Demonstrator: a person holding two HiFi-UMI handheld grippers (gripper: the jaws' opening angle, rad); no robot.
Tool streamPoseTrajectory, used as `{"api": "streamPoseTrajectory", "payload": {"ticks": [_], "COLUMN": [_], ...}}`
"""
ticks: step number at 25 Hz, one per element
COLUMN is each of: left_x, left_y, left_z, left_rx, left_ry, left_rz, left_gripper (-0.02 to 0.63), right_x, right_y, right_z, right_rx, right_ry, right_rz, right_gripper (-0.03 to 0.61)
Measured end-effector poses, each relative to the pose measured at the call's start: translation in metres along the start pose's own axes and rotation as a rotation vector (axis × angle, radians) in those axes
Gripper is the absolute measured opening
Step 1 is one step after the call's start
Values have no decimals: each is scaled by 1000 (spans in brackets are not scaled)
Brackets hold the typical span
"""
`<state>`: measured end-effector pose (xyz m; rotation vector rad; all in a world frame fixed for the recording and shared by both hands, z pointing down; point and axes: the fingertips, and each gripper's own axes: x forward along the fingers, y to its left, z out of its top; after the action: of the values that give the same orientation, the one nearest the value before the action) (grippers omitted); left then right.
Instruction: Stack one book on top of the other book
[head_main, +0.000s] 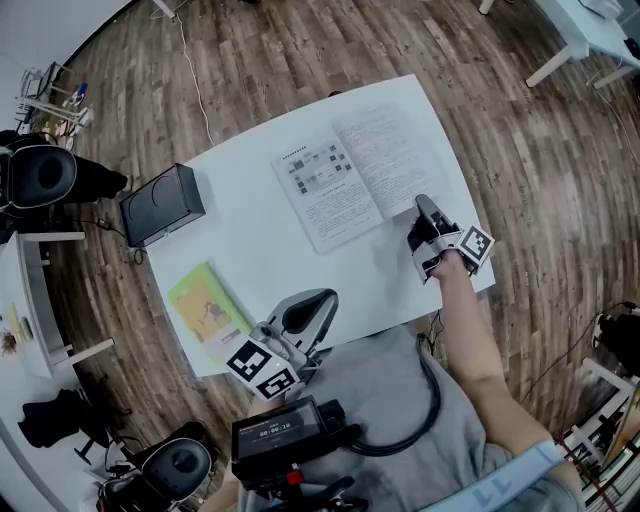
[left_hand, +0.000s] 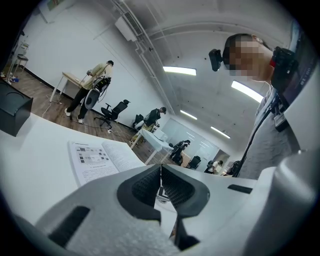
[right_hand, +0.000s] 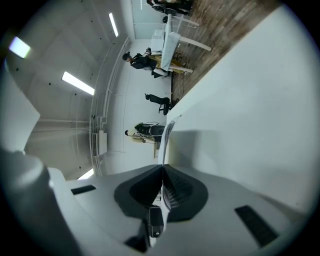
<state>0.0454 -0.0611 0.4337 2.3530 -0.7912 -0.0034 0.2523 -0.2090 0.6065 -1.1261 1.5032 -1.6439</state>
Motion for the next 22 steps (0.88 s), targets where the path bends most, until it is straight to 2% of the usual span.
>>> {"api": "streamPoseTrajectory", "payload": {"ticks": [4,9,13,22], "left_x": [-4,-8,-11,-16], "left_y": [1,3,3,5], "left_z": [-1,0,1,2], "left_rx": [-2,-3,-3,-10], "left_ry": [-7,-17,-24,-34], "left_rz": [-1,0,-3,-11], "left_gripper": [20,20,20,20], "right_x": [0,0,1,1], "right_y": [11,23,36,49], "right_z": [-5,-12,-22,-40], "right_rx": [-139,-238,-367,-634], "right_ry": [24,55,97,138], "right_rz": [-8,-3,-7,-83], "right_gripper": [34,34,34,34]}}
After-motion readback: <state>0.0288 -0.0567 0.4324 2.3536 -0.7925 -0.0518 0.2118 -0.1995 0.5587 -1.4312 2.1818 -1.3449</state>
